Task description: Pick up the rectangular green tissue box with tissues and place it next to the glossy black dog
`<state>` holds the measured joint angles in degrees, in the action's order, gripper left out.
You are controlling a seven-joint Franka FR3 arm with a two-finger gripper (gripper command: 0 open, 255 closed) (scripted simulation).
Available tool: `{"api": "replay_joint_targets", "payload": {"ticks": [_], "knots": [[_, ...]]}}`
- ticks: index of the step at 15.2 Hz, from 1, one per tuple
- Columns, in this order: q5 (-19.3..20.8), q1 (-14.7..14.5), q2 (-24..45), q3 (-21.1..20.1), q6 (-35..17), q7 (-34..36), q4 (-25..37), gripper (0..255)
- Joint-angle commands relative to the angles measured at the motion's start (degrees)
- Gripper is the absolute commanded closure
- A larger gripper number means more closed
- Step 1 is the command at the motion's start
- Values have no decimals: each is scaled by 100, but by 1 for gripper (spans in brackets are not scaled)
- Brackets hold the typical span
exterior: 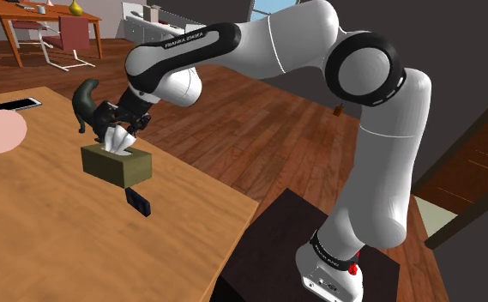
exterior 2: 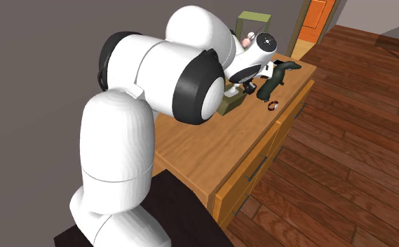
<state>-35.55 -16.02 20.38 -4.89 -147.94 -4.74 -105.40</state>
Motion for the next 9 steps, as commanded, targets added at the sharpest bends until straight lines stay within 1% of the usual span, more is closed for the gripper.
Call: {"api": "replay_joint_targets", "payload": {"ticks": [1,2,9], "knots": [[51,56,-319,55,209,33,-137,0],[72,80,-450,77,296,46,-193,0],[72,81,-450,76,296,47,-193,0]]}}
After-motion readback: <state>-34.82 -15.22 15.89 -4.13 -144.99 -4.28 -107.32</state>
